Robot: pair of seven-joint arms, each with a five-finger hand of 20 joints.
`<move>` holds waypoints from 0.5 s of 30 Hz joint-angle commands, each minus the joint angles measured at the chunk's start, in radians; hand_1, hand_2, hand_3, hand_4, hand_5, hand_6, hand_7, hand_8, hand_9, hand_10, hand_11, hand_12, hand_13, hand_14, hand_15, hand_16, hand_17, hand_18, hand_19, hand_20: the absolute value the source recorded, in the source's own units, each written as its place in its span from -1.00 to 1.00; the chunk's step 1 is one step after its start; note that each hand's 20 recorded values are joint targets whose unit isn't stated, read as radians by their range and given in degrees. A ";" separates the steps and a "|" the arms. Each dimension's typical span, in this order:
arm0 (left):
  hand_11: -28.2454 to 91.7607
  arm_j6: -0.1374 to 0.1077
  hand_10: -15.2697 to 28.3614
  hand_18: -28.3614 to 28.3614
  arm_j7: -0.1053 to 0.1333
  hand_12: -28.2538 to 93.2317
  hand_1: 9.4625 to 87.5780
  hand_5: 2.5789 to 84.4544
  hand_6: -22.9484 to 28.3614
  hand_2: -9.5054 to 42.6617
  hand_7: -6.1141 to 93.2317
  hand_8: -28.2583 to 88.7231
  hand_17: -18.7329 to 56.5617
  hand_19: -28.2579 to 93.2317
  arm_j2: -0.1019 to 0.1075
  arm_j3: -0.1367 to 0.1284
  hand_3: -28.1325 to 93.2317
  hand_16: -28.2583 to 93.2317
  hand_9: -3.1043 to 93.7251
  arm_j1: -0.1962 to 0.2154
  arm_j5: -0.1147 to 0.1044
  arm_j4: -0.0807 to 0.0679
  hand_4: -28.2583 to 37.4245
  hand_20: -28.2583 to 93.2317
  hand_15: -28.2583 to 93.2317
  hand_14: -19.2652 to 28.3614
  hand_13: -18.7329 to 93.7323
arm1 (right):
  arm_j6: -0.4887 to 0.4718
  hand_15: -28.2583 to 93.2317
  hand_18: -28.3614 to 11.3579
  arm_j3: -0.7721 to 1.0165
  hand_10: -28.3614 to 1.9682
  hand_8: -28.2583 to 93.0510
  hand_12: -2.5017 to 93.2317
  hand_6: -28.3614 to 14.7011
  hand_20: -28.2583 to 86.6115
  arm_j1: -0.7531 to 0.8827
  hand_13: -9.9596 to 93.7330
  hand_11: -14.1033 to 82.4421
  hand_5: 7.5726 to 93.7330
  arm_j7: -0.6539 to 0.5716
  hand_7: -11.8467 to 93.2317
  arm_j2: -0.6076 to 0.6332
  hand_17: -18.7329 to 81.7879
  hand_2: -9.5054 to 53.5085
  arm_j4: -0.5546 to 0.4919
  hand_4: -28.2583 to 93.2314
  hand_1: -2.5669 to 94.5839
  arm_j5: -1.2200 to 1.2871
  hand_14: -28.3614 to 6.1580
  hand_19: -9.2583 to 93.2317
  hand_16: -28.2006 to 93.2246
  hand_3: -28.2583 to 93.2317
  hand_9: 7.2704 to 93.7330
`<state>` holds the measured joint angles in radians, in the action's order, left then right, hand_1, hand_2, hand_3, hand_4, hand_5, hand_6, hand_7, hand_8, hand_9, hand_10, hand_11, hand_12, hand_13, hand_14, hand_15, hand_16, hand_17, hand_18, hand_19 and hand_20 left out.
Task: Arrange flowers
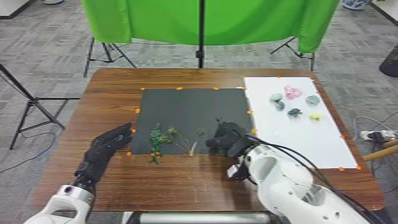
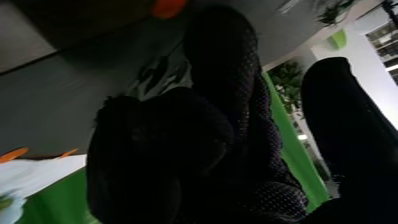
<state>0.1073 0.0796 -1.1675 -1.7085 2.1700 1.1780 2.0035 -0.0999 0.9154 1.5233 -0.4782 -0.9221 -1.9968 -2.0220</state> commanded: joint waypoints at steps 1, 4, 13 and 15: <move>-0.38 0.027 0.22 0.46 -0.021 -0.33 -0.51 -0.10 0.06 -0.78 -0.78 -0.60 -0.45 -0.51 -0.011 0.004 0.48 -0.46 -0.18 0.031 0.008 -0.013 -0.75 -0.23 -0.33 0.48 -0.17 | -0.018 0.42 -0.22 0.037 0.05 -0.66 -0.42 0.23 0.48 0.036 1.00 0.11 0.61 -0.015 -0.49 0.045 0.72 -0.57 -0.030 -0.64 -0.44 0.014 0.38 1.00 -0.02 0.59 0.96; -0.38 0.028 0.22 0.46 -0.023 -0.33 -0.51 -0.10 0.06 -0.78 -0.78 -0.60 -0.45 -0.51 -0.010 0.003 0.49 -0.46 -0.18 0.032 0.008 -0.012 -0.75 -0.23 -0.33 0.48 -0.17 | -0.015 0.42 -0.21 0.052 0.06 -0.66 -0.42 0.23 0.47 0.045 1.00 0.11 0.61 0.000 -0.49 0.057 0.72 -0.57 -0.049 -0.64 -0.45 0.042 0.38 1.00 -0.02 0.59 0.95; -0.38 0.034 0.22 0.46 -0.039 -0.33 -0.51 -0.10 0.06 -0.77 -0.78 -0.60 -0.45 -0.51 -0.008 0.008 0.48 -0.46 -0.18 0.017 0.008 -0.015 -0.74 -0.23 -0.33 0.48 -0.17 | 0.217 0.39 -0.23 0.151 0.00 -0.65 -0.41 0.24 0.46 -0.001 0.96 0.04 0.57 0.014 -0.47 0.090 0.67 -0.68 -0.101 -0.64 -0.42 0.071 0.36 1.00 0.00 0.57 0.86; -0.38 0.034 0.22 0.46 -0.044 -0.33 -0.51 -0.10 0.05 -0.77 -0.78 -0.60 -0.46 -0.51 -0.006 0.008 0.48 -0.46 -0.18 0.016 0.006 -0.015 -0.75 -0.23 -0.33 0.48 -0.17 | 0.133 0.40 -0.26 0.182 -0.05 -0.64 -0.40 0.24 0.45 -0.042 0.90 -0.05 0.52 -0.087 -0.47 0.099 0.60 -0.76 -0.094 -0.65 -0.38 -0.037 0.30 1.00 0.02 0.56 0.76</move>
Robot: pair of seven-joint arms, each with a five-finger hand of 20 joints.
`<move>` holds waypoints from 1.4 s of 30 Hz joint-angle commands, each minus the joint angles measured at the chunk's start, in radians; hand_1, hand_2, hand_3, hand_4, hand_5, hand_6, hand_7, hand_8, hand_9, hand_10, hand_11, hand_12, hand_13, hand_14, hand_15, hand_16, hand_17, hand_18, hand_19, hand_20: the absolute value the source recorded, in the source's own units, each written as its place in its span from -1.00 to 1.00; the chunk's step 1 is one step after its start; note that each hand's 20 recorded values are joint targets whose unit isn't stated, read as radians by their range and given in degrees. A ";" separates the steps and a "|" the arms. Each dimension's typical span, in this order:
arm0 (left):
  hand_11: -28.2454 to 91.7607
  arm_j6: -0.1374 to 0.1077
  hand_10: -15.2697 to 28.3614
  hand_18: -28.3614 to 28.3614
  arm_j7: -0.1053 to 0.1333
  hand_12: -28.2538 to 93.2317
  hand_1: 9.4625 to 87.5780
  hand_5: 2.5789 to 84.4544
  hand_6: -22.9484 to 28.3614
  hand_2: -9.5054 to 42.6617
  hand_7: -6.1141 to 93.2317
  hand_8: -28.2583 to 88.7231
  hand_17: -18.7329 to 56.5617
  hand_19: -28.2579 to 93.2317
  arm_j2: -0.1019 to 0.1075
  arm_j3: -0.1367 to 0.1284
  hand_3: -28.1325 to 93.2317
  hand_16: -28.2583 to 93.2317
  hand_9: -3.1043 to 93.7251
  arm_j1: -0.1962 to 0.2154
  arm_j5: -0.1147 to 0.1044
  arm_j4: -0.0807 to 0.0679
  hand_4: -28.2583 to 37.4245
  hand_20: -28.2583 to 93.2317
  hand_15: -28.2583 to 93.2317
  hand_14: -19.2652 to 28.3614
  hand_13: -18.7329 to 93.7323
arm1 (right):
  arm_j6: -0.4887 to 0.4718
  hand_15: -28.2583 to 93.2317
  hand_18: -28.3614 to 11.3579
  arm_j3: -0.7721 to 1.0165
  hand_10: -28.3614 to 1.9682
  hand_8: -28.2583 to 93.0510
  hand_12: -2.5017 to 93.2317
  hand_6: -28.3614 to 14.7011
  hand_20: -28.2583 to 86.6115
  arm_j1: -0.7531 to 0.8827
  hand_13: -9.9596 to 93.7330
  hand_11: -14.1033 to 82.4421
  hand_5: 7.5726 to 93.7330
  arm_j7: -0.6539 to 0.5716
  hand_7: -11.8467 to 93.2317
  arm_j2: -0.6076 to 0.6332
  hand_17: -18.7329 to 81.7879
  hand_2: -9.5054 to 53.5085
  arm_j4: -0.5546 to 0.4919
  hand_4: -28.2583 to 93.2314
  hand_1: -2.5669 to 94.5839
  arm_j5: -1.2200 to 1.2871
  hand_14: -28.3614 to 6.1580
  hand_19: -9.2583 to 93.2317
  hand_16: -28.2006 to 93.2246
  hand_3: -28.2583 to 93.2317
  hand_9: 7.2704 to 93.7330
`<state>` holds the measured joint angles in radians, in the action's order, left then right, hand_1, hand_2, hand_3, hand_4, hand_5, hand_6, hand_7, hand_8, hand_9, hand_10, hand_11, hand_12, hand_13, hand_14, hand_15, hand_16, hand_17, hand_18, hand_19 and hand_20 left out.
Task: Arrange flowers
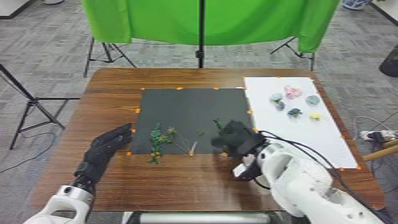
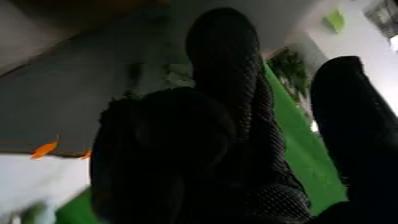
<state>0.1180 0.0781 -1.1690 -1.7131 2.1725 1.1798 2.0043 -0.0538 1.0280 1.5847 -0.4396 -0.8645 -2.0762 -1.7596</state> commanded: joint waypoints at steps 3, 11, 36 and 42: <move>-0.38 0.024 0.22 0.46 -0.047 -0.33 -0.51 -0.10 0.05 -0.77 -0.78 -0.60 -0.46 -0.51 -0.006 0.015 0.48 -0.46 -0.18 0.012 0.005 -0.014 -0.75 -0.24 -0.33 0.48 -0.17 | 0.047 0.41 -0.29 0.080 -0.18 -0.63 -0.40 0.23 0.41 -0.142 0.81 -0.19 0.38 -0.201 -0.50 0.075 0.53 -0.79 0.042 -0.66 -0.37 -0.347 0.21 1.00 0.01 0.55 0.60; -0.38 0.026 0.22 0.46 -0.057 -0.33 -0.51 -0.10 0.05 -0.77 -0.78 -0.60 -0.46 -0.51 -0.002 0.013 0.48 -0.46 -0.18 0.012 0.003 -0.012 -0.75 -0.24 -0.33 0.48 -0.17 | 0.068 0.41 -0.25 0.013 -0.27 -0.62 -0.40 0.12 0.34 -0.219 0.82 -0.21 0.26 -0.309 -0.57 0.083 0.56 -0.85 0.211 -0.67 -0.33 -0.372 0.21 1.00 -0.02 0.50 0.57; -0.38 0.045 0.22 0.46 -0.059 -0.32 -0.50 -0.10 0.06 -0.75 -0.78 -0.60 -0.46 -0.51 -0.004 0.012 0.48 -0.46 -0.18 0.016 0.009 -0.012 -0.74 -0.24 -0.33 0.49 -0.17 | 0.092 0.33 0.10 -0.135 -0.13 -0.63 -0.39 -0.09 0.22 -0.393 1.00 -0.09 0.37 -0.350 -0.61 0.039 0.77 -1.00 0.407 -0.68 -0.13 -0.463 0.45 1.00 0.00 0.44 0.81; -0.38 0.060 0.22 0.46 -0.058 -0.33 -0.50 -0.10 0.06 -0.75 -0.78 -0.60 -0.46 -0.51 -0.005 0.013 0.48 -0.46 -0.18 0.015 0.015 -0.013 -0.74 -0.24 -0.33 0.49 -0.17 | 0.071 0.34 0.10 -0.164 -0.13 -0.63 -0.39 -0.08 0.21 -0.426 1.00 -0.08 0.37 -0.367 -0.61 0.022 0.77 -1.00 0.490 -0.68 -0.11 -0.461 0.45 1.00 -0.01 0.43 0.81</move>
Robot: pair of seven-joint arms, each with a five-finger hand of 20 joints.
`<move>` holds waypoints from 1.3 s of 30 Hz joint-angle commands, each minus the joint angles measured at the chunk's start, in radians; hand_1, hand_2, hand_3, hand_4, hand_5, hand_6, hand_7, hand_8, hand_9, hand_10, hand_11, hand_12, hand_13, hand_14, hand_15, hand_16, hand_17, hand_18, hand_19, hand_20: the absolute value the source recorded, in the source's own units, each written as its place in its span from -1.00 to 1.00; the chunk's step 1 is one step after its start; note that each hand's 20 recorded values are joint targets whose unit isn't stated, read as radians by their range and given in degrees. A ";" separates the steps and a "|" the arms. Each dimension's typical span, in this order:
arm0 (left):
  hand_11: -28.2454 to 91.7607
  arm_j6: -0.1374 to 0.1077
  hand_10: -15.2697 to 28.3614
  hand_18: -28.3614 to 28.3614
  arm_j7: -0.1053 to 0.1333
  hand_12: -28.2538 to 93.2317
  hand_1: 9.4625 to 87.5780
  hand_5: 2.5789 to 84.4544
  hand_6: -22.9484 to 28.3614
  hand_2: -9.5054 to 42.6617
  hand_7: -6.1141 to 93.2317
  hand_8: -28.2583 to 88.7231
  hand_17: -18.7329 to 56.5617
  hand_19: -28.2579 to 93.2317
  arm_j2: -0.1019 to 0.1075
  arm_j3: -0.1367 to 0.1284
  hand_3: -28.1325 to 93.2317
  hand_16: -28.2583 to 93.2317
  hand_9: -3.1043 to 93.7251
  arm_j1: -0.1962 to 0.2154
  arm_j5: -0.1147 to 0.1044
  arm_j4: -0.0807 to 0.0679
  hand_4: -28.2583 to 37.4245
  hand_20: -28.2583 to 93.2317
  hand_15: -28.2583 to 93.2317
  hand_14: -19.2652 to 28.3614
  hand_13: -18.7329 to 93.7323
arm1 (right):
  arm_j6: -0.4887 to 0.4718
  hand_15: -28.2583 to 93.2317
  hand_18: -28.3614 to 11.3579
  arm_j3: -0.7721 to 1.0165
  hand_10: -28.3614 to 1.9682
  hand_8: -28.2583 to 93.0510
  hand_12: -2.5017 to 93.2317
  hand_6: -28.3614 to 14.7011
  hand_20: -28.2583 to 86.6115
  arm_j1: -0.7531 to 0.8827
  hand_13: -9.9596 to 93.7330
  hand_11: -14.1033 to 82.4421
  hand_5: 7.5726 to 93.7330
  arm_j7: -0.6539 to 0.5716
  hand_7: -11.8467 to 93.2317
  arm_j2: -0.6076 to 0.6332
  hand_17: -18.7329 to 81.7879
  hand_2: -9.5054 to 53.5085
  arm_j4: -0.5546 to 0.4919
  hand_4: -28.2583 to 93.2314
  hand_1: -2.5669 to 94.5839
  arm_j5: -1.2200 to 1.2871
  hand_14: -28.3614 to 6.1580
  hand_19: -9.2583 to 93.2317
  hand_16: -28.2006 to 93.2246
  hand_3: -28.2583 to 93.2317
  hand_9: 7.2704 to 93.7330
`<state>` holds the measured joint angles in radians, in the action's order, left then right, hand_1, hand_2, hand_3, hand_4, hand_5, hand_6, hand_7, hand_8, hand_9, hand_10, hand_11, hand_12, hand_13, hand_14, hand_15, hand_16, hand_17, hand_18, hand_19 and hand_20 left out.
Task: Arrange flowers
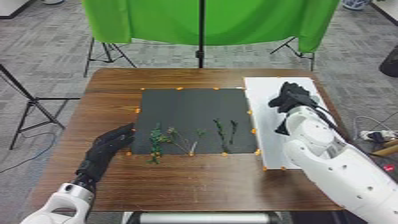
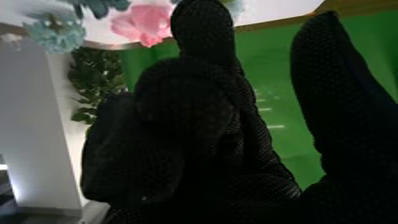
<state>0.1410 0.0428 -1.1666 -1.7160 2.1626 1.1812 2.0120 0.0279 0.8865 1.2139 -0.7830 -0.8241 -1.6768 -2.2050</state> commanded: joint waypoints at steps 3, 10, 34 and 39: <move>-0.38 0.036 0.22 0.46 -0.022 -0.33 -0.50 -0.10 0.06 -0.75 -0.78 -0.60 -0.46 -0.51 -0.007 0.012 0.48 -0.46 -0.18 0.028 0.012 -0.019 -0.74 -0.24 -0.33 0.49 -0.17 | -0.022 0.34 0.11 -0.031 -0.13 -0.63 -0.39 -0.09 0.21 -0.054 1.00 -0.08 0.37 -0.027 -0.61 -0.029 0.77 -1.00 0.109 -0.68 -0.10 -0.008 0.45 1.00 -0.01 0.44 0.81; -0.38 0.041 0.22 0.46 -0.017 -0.33 -0.50 -0.10 0.06 -0.75 -0.78 -0.60 -0.46 -0.51 -0.013 0.004 0.48 -0.46 -0.18 0.039 0.014 -0.018 -0.74 -0.24 -0.33 0.49 -0.17 | -0.031 0.36 0.12 -0.054 -0.12 -0.63 -0.40 -0.07 0.20 -0.024 1.00 -0.09 0.43 -0.001 -0.58 -0.033 0.79 -1.00 0.079 -0.69 -0.05 0.019 0.47 1.00 -0.03 0.44 0.84; -0.39 -0.395 0.20 0.41 0.236 -0.34 -0.59 -0.08 0.06 -0.69 -0.75 -0.60 -0.42 -0.52 -0.010 -0.003 0.51 -0.47 -0.21 0.069 -0.174 -0.021 -0.88 -0.24 -0.41 0.36 -0.21 | 0.135 0.46 0.11 -0.229 0.13 -0.26 -0.32 0.14 0.25 -0.249 1.00 -0.09 0.73 0.307 -0.48 -0.075 0.85 -1.00 -0.158 -0.67 0.39 0.087 0.57 1.00 -0.12 0.30 0.97; -0.40 -0.382 0.20 0.40 0.220 -0.35 -0.65 -0.10 0.06 -0.62 -0.76 -0.61 -0.43 -0.52 -0.003 0.004 0.51 -0.47 -0.22 0.056 -0.217 -0.032 -0.98 -0.24 -0.43 0.36 -0.22 | 0.085 0.46 0.11 -0.388 0.15 -0.26 -0.31 0.16 0.26 -0.390 1.00 -0.09 0.73 0.424 -0.48 -0.220 0.84 -1.00 -0.092 -0.68 0.38 0.173 0.57 1.00 -0.12 0.31 0.97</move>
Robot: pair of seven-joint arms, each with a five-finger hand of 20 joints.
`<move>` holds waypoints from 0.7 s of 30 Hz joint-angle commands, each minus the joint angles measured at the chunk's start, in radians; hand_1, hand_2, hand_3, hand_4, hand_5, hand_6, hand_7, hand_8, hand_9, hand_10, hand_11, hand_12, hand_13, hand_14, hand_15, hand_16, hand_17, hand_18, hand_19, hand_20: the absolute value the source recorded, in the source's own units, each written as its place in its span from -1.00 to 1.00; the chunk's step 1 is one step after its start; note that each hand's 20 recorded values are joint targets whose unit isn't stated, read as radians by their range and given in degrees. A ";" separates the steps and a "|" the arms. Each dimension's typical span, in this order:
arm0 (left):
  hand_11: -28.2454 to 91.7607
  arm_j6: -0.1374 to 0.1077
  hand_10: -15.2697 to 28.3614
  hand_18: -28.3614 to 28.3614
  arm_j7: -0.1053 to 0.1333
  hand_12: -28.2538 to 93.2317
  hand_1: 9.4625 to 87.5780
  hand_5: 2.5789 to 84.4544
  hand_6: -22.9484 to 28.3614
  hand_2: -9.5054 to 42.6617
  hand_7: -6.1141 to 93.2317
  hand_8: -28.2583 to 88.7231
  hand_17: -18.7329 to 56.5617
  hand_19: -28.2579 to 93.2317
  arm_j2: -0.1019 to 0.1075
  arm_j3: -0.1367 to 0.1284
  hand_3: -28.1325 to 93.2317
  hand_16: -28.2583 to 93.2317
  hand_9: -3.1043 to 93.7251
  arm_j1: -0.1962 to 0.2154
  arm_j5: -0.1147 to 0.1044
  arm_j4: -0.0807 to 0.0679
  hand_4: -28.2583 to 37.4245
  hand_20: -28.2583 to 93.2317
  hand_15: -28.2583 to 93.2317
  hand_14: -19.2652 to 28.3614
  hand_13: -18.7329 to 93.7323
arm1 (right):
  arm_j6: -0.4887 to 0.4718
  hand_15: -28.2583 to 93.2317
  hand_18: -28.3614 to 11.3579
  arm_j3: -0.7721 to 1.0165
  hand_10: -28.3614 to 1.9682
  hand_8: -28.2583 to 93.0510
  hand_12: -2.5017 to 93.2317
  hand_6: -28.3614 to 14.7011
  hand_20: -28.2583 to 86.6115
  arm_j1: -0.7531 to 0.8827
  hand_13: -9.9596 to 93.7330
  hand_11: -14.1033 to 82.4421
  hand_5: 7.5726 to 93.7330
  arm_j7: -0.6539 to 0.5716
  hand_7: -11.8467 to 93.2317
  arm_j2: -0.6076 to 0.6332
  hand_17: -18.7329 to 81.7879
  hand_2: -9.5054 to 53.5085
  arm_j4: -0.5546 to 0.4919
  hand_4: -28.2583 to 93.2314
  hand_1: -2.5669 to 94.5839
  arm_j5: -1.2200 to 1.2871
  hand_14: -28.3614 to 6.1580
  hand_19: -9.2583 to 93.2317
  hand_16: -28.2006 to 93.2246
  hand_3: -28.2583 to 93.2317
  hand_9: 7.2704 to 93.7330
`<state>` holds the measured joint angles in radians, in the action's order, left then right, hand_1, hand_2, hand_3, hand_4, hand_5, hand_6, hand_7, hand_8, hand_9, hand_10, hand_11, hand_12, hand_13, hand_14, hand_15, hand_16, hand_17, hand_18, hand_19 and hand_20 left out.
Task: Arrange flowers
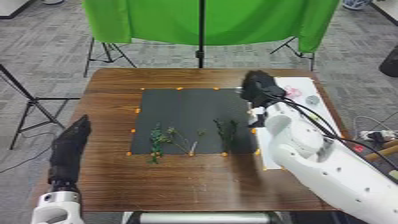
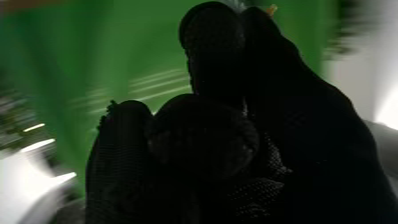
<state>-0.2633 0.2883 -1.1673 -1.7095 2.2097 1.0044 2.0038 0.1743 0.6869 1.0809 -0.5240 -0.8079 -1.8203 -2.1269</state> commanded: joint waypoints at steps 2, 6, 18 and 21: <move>-0.40 0.031 0.20 0.40 -0.025 -0.35 -0.67 -0.11 0.05 -0.60 -0.77 -0.61 -0.43 -0.52 0.003 0.011 0.51 -0.47 -0.22 -0.008 -0.035 -0.035 -0.99 -0.24 -0.43 0.36 -0.23 | -0.060 0.46 0.10 -0.241 0.16 -0.26 -0.31 0.16 0.27 -0.291 1.00 -0.09 0.72 0.191 -0.47 -0.279 0.84 -1.00 0.062 -0.68 0.37 0.108 0.57 1.00 -0.12 0.31 0.97; -0.41 0.051 0.20 0.40 -0.031 -0.35 -0.68 -0.11 0.05 -0.53 -0.77 -0.61 -0.43 -0.52 0.013 0.028 0.48 -0.46 -0.22 -0.025 -0.040 -0.042 -1.00 -0.24 -0.44 0.36 -0.23 | -0.062 0.46 0.10 -0.318 0.18 -0.26 -0.31 0.17 0.28 -0.336 1.00 -0.08 0.72 0.241 -0.47 -0.366 0.84 -1.00 0.133 -0.69 0.37 0.117 0.57 1.00 -0.11 0.31 0.97; -0.41 0.083 0.22 0.40 -0.044 -0.35 -0.73 -0.10 0.07 -0.11 -0.78 -0.61 -0.43 -0.52 0.035 0.050 0.42 -0.46 -0.21 -0.049 -0.045 -0.039 -1.00 -0.24 -0.43 0.37 -0.23 | -0.145 0.45 0.08 -0.450 0.19 -0.29 -0.34 0.21 0.31 -0.339 1.00 -0.05 0.71 0.234 -0.45 -0.459 0.82 -1.00 0.276 -0.72 0.35 0.081 0.57 1.00 -0.10 0.33 0.96; -0.40 0.087 0.22 0.40 -0.047 -0.35 -0.74 -0.09 0.07 -0.12 -0.77 -0.61 -0.43 -0.52 0.037 0.055 0.43 -0.46 -0.21 -0.055 -0.045 -0.041 -1.00 -0.24 -0.43 0.37 -0.23 | -0.144 0.45 0.08 -0.458 0.19 -0.30 -0.35 0.21 0.31 -0.334 1.00 -0.05 0.71 0.226 -0.45 -0.469 0.82 -1.00 0.302 -0.72 0.35 0.071 0.57 1.00 -0.10 0.33 0.95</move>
<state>-0.1986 0.2571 -1.1346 -1.6649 2.1636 0.9640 1.9687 0.0326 0.2492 0.7251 -0.2929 -1.2611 -1.5801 -2.0162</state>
